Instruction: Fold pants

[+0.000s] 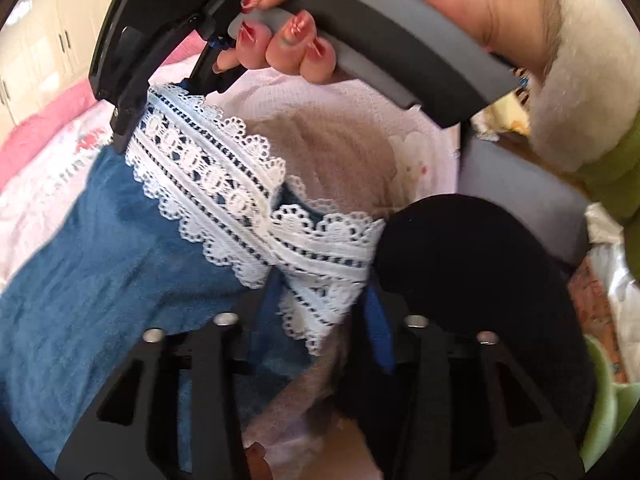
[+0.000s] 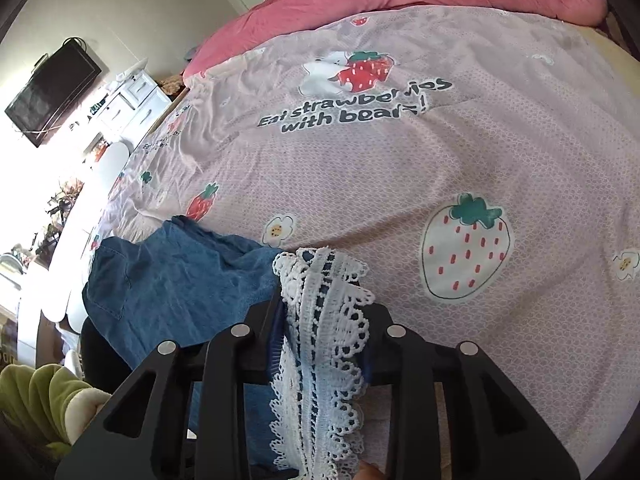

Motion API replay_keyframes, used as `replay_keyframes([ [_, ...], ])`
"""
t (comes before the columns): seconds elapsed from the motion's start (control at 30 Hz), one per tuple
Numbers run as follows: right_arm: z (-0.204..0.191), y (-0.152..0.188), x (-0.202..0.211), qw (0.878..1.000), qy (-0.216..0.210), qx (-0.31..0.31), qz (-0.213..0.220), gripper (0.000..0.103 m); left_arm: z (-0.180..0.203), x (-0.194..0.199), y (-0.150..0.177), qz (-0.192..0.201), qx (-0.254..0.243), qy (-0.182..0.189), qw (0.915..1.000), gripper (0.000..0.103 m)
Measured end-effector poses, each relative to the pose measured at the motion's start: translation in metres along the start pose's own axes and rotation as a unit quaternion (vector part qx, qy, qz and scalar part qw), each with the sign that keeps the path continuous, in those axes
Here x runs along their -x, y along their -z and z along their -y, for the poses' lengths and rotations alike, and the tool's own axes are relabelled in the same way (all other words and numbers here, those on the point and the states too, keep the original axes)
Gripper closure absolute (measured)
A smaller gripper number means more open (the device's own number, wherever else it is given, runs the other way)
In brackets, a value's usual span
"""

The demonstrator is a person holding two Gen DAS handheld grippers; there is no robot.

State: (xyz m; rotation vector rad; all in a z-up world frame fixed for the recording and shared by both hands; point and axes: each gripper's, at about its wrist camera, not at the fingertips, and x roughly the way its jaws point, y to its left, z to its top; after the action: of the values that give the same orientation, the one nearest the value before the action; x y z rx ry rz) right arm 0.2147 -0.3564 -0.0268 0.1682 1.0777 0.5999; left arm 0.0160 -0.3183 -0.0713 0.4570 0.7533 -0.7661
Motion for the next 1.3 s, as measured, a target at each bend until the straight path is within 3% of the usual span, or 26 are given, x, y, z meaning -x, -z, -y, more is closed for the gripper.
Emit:
replay_keyframes([
  [0.2,-0.004,-0.003,-0.001,1.0,-0.008,-0.01,0.0,0.076,0.014,-0.001,0.001,0.011,-0.035,-0.049,0.9982,0.093],
  [0.37,-0.007,-0.006,0.003,1.0,-0.009,-0.016,0.006,0.076,-0.006,0.017,-0.003,0.03,0.015,-0.007,0.9994,0.098],
  [0.6,-0.033,-0.018,0.008,1.0,0.002,-0.002,0.006,0.076,-0.036,0.058,0.002,0.064,0.081,0.037,0.994,0.098],
  [0.83,-0.087,-0.037,-0.01,0.999,0.017,0.033,-0.01,0.076,-0.072,0.107,0.027,0.094,0.133,0.034,0.9861,0.098],
  [1.03,-0.136,-0.053,-0.055,0.997,0.024,0.056,-0.048,0.076,-0.103,0.131,0.063,0.098,0.19,0.023,0.9767,0.098],
  [1.17,-0.165,-0.056,-0.091,0.993,0.051,0.071,-0.08,0.076,-0.123,0.138,0.089,0.09,0.23,0.021,0.9688,0.098],
  [1.3,-0.181,-0.056,-0.121,0.989,0.081,0.068,-0.107,0.076,-0.144,0.136,0.118,0.073,0.289,0.046,0.9533,0.098],
])
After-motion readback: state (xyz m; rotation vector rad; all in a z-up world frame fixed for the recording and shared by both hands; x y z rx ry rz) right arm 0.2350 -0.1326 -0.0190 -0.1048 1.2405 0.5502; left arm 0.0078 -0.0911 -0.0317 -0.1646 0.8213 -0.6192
